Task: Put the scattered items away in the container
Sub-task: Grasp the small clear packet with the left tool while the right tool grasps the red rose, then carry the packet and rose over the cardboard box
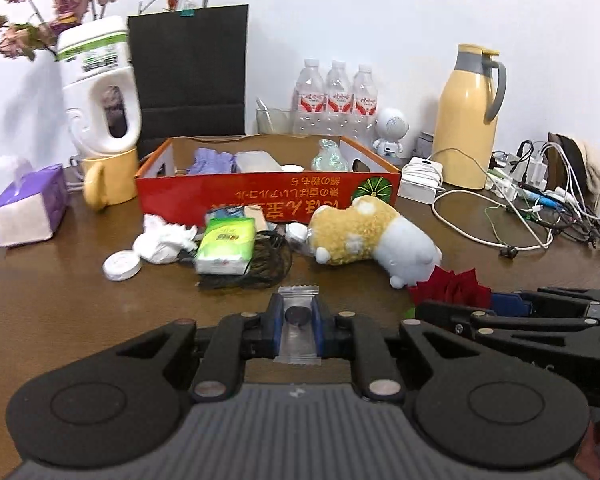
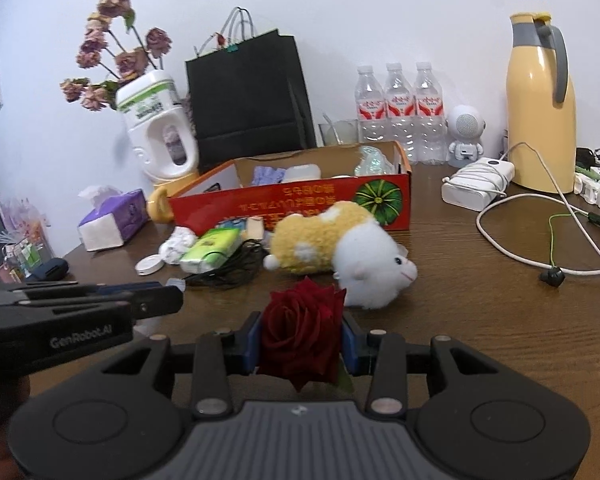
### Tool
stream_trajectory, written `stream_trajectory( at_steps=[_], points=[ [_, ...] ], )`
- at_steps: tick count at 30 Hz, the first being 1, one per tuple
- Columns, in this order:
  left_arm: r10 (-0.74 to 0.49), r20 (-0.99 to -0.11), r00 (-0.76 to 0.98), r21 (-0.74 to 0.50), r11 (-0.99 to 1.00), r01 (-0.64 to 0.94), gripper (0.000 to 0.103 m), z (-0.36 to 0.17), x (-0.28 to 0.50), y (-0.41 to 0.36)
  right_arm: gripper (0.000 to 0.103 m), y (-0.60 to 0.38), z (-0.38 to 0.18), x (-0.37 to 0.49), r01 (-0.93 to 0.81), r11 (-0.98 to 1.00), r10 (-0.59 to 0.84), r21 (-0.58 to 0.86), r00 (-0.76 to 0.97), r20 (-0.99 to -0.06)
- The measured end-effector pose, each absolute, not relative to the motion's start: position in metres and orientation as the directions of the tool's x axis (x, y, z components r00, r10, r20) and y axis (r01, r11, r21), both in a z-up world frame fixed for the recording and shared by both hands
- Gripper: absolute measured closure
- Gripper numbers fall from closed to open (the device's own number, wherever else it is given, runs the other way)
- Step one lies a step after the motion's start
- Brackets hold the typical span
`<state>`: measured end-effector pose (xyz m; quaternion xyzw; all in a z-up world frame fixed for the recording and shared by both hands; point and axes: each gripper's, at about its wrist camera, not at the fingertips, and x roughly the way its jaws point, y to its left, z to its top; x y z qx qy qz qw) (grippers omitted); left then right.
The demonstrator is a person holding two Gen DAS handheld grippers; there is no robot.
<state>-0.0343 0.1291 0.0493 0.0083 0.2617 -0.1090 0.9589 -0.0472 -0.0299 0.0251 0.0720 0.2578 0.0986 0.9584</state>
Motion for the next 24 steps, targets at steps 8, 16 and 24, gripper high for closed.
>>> stream_trajectory(
  at_steps=[8,16,24],
  points=[
    [-0.193,-0.473,0.86,-0.043,0.98,0.196,0.088,0.057,-0.073,0.14,0.065,-0.022,0.035,-0.08,-0.184,0.966,0.248,0.182,0.86,-0.445],
    [-0.192,-0.439,0.878,-0.035,0.98,0.196,0.088,0.065,-0.077,0.137,0.065,-0.017,0.041,-0.085,-0.206,0.962,0.265,0.181,0.864,-0.427],
    [-0.205,-0.409,0.889,-0.048,0.978,0.204,0.088,0.08,-0.026,0.132,0.065,-0.017,0.058,-0.041,-0.197,0.967,0.248,0.162,0.88,-0.406]
  ],
)
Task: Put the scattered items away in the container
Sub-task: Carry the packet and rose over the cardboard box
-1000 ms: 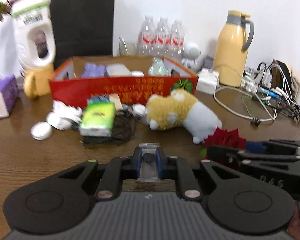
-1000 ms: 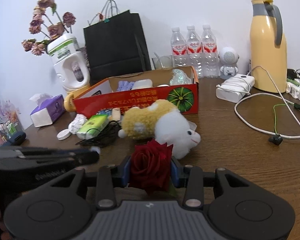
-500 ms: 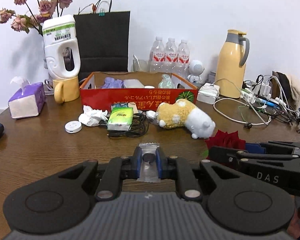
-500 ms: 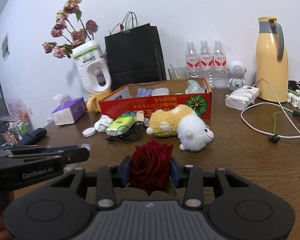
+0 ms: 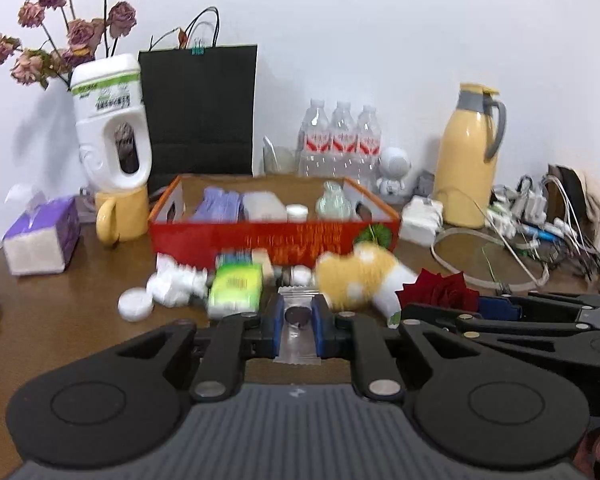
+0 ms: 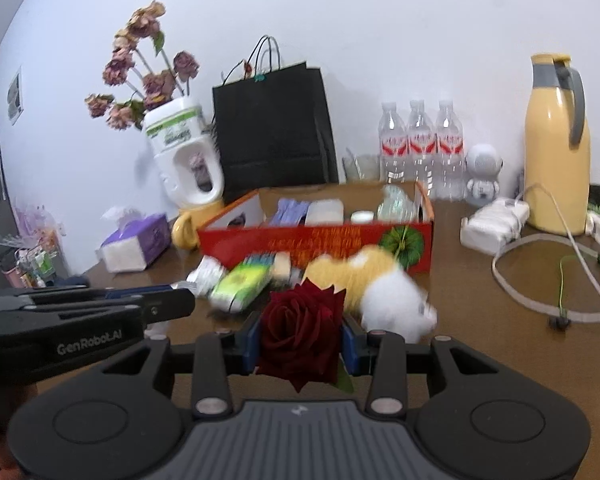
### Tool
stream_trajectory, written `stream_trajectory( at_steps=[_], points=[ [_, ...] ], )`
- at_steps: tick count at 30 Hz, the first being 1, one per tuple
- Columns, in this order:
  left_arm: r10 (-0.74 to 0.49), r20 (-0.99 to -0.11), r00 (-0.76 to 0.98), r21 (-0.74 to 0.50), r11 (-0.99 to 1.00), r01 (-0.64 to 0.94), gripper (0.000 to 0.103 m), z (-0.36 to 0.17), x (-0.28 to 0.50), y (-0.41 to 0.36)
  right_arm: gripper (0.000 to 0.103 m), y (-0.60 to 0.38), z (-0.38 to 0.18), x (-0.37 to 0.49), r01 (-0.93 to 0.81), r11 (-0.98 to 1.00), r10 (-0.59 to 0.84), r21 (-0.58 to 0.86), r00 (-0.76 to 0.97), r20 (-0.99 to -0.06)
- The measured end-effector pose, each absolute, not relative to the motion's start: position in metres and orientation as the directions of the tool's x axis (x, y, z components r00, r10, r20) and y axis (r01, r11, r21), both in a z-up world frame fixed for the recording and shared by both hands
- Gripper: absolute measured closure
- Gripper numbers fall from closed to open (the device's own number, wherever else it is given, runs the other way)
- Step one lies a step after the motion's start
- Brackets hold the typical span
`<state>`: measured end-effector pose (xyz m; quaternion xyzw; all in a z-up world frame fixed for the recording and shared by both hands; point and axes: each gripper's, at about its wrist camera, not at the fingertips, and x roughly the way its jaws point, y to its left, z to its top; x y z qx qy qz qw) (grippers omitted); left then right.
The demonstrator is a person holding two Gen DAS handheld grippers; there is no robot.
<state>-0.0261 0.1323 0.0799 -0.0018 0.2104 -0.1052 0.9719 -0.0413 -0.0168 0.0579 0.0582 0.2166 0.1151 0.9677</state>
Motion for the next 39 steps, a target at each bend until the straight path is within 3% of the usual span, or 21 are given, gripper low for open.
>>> stream_trajectory(
  at_steps=[12,18,23,28,35,39],
  points=[
    [-0.245,-0.367,0.897,-0.113,0.969,0.218,0.088,0.121,0.091,0.133,0.065,-0.038,0.095,0.075,-0.18,0.965,0.24,0.191,0.899,-0.367],
    [-0.322,-0.459,0.828,-0.212,0.945,0.25,0.088,0.147,0.183,0.137,0.065,-0.075,0.123,0.156,-0.174,0.93,0.301,0.324,0.868,-0.396],
    [-0.348,-0.606,0.716,-0.291,0.934,0.207,0.088,0.136,0.255,0.117,0.065,-0.08,0.129,0.23,-0.149,0.947,0.291,0.286,0.776,-0.56],
    [-0.31,-0.75,0.585,-0.29,0.948,0.13,0.088,0.097,0.294,0.097,0.065,-0.08,0.103,0.281,-0.128,0.954,0.29,0.27,0.618,-0.731],
    [-0.28,-0.85,0.446,-0.294,0.955,0.04,0.087,0.059,0.314,0.1,0.067,-0.075,0.064,0.303,-0.129,0.97,0.241,0.206,0.431,-0.869],
    [-0.274,-0.867,0.417,-0.282,0.958,0.044,0.086,0.053,0.314,0.1,0.062,-0.072,0.064,0.307,-0.132,0.972,0.232,0.195,0.387,-0.892]
  ],
)
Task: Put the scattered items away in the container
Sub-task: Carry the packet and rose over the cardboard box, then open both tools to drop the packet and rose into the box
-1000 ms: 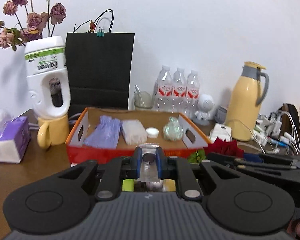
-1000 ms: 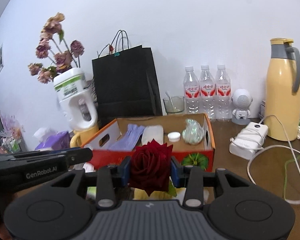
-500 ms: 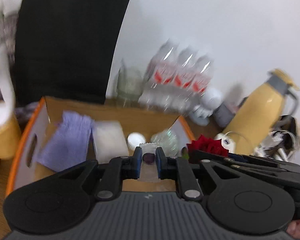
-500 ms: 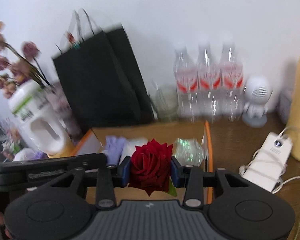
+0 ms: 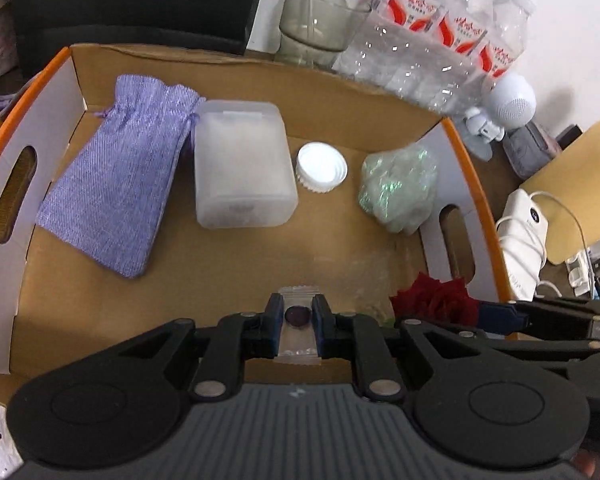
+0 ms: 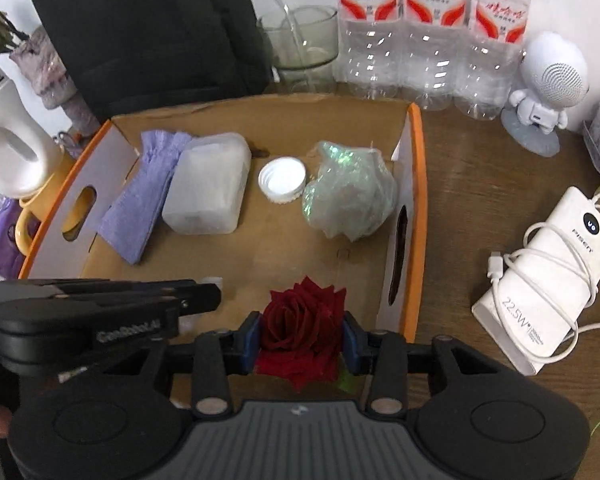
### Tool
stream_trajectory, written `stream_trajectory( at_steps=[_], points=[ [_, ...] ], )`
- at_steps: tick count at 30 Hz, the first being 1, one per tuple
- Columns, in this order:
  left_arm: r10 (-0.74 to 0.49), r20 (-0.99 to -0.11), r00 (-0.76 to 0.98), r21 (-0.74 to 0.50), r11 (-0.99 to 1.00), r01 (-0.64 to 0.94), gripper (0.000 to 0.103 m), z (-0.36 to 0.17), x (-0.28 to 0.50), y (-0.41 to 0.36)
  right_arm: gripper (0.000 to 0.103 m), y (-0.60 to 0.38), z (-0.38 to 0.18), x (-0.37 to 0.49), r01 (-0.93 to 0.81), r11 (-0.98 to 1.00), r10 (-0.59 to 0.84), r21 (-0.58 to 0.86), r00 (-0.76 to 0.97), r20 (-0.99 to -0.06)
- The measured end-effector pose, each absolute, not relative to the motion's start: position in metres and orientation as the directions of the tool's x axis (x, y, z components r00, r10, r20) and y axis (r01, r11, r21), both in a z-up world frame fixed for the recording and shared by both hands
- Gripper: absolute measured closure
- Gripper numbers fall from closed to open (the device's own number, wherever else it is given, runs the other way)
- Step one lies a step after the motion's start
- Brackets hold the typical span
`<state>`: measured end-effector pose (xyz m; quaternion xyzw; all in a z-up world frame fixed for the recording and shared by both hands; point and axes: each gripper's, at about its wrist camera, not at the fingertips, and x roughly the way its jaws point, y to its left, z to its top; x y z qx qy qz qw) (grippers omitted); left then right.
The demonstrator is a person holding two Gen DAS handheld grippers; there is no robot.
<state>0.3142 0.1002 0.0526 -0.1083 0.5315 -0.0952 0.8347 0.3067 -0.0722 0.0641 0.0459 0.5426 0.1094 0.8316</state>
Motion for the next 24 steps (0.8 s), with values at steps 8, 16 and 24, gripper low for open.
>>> stream_trajectory(
  at_steps=[8,16,24],
  points=[
    [-0.212,-0.892,0.399,-0.211,0.976,0.049,0.043,0.078,0.308,0.112,0.042,-0.076,0.074,0.307,-0.059,0.966,0.259,0.253,0.33,-0.908],
    [-0.068,-0.858,0.51,-0.077,0.997,0.004,0.0,0.142,0.292,0.136,0.023,-0.07,0.125,0.291,-0.052,0.968,0.244,0.244,0.404,-0.882],
    [-0.003,-0.797,0.604,-0.009,1.0,-0.006,0.0,0.172,0.255,0.147,0.016,-0.046,0.164,0.259,-0.106,0.975,0.222,0.195,0.504,-0.835]
  ],
)
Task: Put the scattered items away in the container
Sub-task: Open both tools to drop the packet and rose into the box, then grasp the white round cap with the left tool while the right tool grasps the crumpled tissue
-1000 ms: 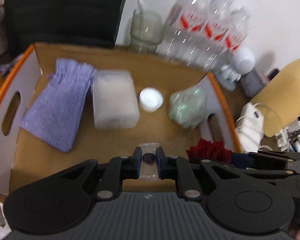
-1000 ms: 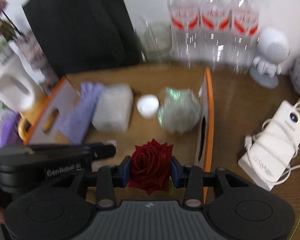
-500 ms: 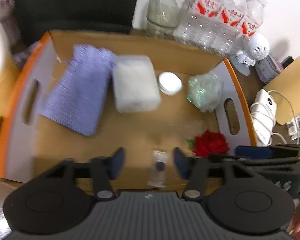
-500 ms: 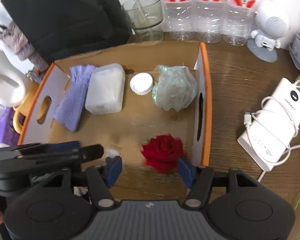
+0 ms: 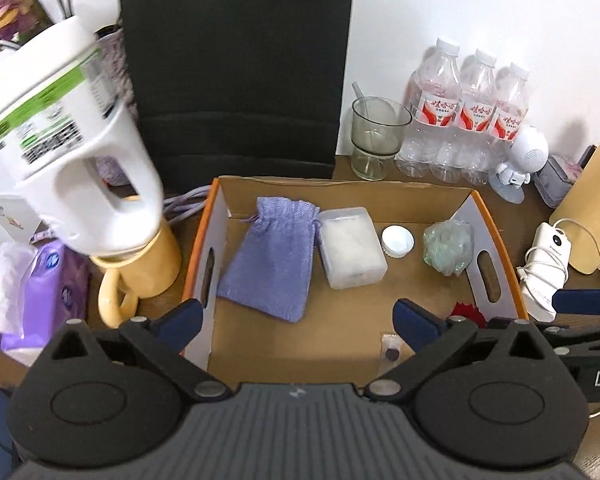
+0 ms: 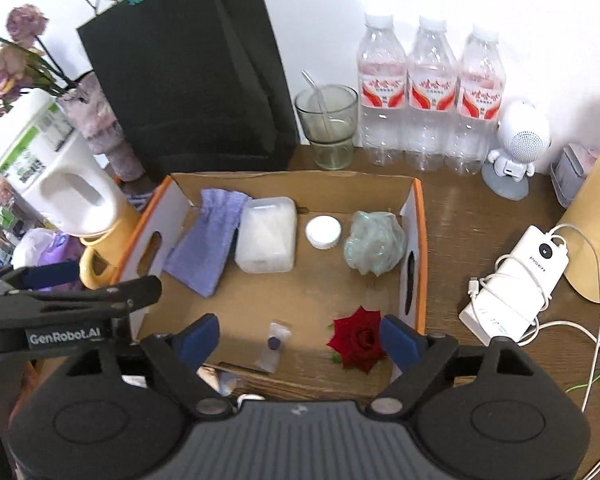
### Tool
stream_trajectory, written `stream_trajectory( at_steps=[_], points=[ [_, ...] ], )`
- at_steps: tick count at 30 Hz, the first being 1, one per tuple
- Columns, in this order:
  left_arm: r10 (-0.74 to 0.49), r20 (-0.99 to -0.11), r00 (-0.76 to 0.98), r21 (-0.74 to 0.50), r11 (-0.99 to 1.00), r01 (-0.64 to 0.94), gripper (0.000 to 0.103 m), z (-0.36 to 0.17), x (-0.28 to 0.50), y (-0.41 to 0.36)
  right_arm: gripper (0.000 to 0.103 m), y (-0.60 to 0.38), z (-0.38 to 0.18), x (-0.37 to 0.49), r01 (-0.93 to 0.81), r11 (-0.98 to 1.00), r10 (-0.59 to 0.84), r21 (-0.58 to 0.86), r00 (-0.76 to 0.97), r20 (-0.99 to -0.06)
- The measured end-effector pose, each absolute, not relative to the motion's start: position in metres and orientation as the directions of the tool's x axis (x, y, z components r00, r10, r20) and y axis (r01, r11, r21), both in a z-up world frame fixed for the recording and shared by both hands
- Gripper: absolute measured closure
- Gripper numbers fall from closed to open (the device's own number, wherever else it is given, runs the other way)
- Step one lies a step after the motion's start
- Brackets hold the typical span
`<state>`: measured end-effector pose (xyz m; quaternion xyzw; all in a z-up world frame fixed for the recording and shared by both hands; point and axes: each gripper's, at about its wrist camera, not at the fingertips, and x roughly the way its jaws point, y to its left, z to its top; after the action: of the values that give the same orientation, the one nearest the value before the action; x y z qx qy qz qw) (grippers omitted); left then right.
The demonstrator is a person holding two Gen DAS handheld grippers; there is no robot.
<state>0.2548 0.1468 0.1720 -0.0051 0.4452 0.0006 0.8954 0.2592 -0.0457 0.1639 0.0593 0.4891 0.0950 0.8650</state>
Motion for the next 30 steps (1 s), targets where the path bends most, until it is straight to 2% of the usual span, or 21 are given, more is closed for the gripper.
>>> stream_trajectory(
  at_steps=[2,3,5,6,8,12,14,16,19,25,30],
  points=[
    [-0.004,-0.767,0.642,-0.017,1.0,-0.014,0.0,0.173,0.238,0.151,0.016,-0.043,0.167,0.247,-0.107,0.974,0.226,0.2,0.55,-0.804],
    [-0.014,-0.736,0.677,-0.03,0.999,-0.012,0.0,0.173,0.227,0.153,0.015,-0.043,0.168,0.234,-0.107,0.973,0.227,0.205,0.61,-0.759],
    [-0.015,-0.649,0.761,-0.041,0.999,-0.016,0.0,0.165,0.2,0.157,0.009,-0.045,0.162,0.207,-0.087,0.974,0.206,0.207,0.717,-0.666],
    [-0.003,-0.604,0.797,-0.044,0.999,-0.03,0.0,0.158,0.188,0.158,0.009,-0.046,0.153,0.191,-0.069,0.975,0.189,0.213,0.764,-0.616],
    [0.013,-0.53,0.848,-0.046,0.998,-0.044,0.0,0.142,0.166,0.161,0.009,-0.046,0.136,0.172,-0.046,0.977,0.159,0.207,0.807,-0.569],
    [-0.06,-0.365,0.929,-0.048,0.998,0.046,0.0,0.108,0.13,0.164,0.009,-0.038,0.108,0.133,0.004,0.989,0.066,0.145,0.878,-0.473],
    [-0.053,-0.274,0.96,-0.06,0.997,0.037,0.0,0.09,0.112,0.171,0.009,-0.036,0.097,0.113,-0.016,0.988,0.082,0.153,0.897,-0.433],
    [-0.043,-0.27,0.962,-0.094,0.995,0.018,0.0,0.076,0.101,0.173,0.009,-0.033,0.084,0.099,-0.04,0.985,0.106,0.166,0.905,-0.412],
    [-0.067,-0.323,0.944,-0.12,0.992,0.03,0.0,0.066,0.096,0.174,0.009,-0.024,0.067,0.085,-0.081,0.989,0.124,0.121,0.907,-0.402],
    [-0.017,-0.311,0.95,0.058,0.998,0.036,0.0,0.064,0.062,0.166,0.009,-0.022,0.049,0.058,-0.12,0.982,0.169,0.144,0.897,-0.409],
    [-0.059,-0.324,0.944,-0.008,0.998,0.06,0.0,0.059,0.021,0.174,0.008,-0.024,0.042,0.018,-0.129,0.977,0.187,0.167,0.899,-0.397]
  ],
)
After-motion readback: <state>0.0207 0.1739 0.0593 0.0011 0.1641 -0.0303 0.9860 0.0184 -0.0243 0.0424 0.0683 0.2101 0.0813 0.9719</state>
